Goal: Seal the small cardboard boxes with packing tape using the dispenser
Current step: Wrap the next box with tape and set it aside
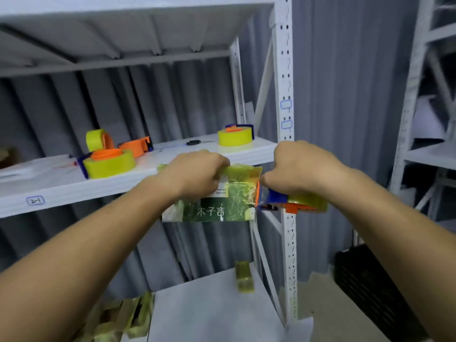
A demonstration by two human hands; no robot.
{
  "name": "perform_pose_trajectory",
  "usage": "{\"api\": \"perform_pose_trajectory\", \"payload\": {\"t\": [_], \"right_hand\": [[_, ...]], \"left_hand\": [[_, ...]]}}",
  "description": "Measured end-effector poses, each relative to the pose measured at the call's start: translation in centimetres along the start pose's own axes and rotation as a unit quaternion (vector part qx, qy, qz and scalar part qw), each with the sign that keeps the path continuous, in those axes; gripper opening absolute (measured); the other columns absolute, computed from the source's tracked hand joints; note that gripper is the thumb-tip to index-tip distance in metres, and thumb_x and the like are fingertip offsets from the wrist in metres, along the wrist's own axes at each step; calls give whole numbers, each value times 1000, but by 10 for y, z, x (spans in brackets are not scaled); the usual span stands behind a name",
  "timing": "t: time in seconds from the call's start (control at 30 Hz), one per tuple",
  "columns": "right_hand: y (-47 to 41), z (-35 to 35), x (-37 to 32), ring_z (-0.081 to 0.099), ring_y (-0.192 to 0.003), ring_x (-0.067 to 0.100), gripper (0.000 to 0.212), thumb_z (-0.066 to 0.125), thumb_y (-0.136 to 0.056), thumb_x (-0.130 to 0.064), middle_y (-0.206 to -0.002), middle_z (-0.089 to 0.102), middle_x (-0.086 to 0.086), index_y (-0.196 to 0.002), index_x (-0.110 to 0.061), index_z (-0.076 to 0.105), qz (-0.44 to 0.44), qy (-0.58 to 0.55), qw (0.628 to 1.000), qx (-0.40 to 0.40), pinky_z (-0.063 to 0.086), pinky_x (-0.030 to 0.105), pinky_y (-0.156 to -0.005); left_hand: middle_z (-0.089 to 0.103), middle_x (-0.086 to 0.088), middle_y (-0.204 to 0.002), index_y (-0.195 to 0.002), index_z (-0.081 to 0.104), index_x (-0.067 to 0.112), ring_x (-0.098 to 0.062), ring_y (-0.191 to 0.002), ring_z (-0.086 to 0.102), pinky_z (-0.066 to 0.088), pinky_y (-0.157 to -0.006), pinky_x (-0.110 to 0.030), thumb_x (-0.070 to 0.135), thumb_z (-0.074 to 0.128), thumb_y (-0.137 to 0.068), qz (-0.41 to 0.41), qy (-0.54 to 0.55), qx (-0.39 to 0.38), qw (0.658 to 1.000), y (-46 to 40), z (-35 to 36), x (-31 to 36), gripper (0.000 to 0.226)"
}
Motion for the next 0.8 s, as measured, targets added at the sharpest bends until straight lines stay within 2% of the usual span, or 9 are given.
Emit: {"api": "perform_pose_trajectory", "payload": {"t": [0.07, 0.13, 0.2, 0.3, 0.37, 0.43, 0.53, 0.7, 0.8], "right_hand": [[-3, -26, 0, 52, -60, 19, 20, 62, -76, -32, -69, 55, 2, -71, -16, 52, 6, -6, 1000, 26, 32, 26, -50], [-9, -46, 1, 51, -59, 19, 21, 62, -76, -31, -68, 54, 2, -69, -16, 51, 14, -15, 999, 48, 31, 27, -50], [-15, -60, 0, 49, -57, 19, 21, 61, -76, -29, -65, 54, 2, -66, -15, 48, 21, -26, 997, 67, 29, 26, -49], [-29, -72, -3, 48, -58, 19, 20, 60, -78, -27, -67, 53, 2, -69, -15, 47, 29, -39, 994, 93, 29, 27, -49], [-41, -74, -8, 49, -59, 18, 20, 60, -80, -28, -69, 53, 1, -71, -16, 45, 31, -43, 993, 103, 29, 27, -49], [-55, -72, -13, 47, -59, 17, 22, 60, -81, -26, -71, 52, 0, -73, -18, 42, 32, -47, 992, 111, 29, 27, -49], [-76, -65, -22, 46, -58, 17, 22, 58, -83, -25, -68, 51, 0, -70, -16, 42, 32, -60, 990, 121, 29, 27, -50], [-112, -40, -37, 50, -60, 19, 26, 57, -88, -31, -67, 53, 0, -70, -17, 46, 37, -62, 990, 122, 30, 28, -49], [-134, -23, -46, 58, -68, 24, 26, 58, -90, -35, -70, 53, -1, -72, -19, 47, 40, -52, 991, 119, 37, 30, -52]], "left_hand": [[59, 1, -88, -87, 47, 30, -30, -98, 59, 31, -64, -33, 18, 52, -86, 1, -14, 31, 999, -9, -27, -2, 14], [63, -3, -98, -107, 57, 33, -31, -104, 59, 32, -66, -35, 20, 51, -88, -2, -25, 61, 998, -19, -49, -6, 24], [68, -4, -105, -118, 59, 31, -31, -106, 59, 31, -66, -36, 20, 50, -90, -7, -28, 91, 995, -27, -67, -12, 31], [70, -6, -99, -111, 61, 29, -35, -97, 62, 34, -62, -37, 19, 50, -91, -9, -14, 119, 993, -39, -80, -27, 25], [70, -5, -94, -107, 62, 28, -36, -92, 63, 42, -62, -39, 15, 52, -90, -8, 13, 133, 991, -46, -81, -41, 23], [73, -6, -99, -119, 65, 31, -37, -94, 65, 50, -68, -42, 13, 55, -90, -23, 48, 150, 987, -54, -77, -61, 35], [75, -8, -102, -131, 63, 34, -36, -95, 66, 53, -72, -44, 11, 56, -92, -37, 91, 178, 979, -65, -63, -93, 46], [75, -7, -114, -120, 71, 16, -33, -104, 68, 50, -83, -35, 2, 62, -91, -26, 146, 223, 964, -71, -30, -134, 34], [75, -8, -105, -104, 74, 10, -35, -98, 68, 48, -82, -34, -4, 62, -87, -16, 143, 225, 964, -78, -11, -155, 24]]}}
Point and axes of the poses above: each hand's wrist, its own y-axis away from the middle knuckle, its own z-axis out of the palm, x = y × z, the point moved 6 cm from there along -y, towards the middle knuckle
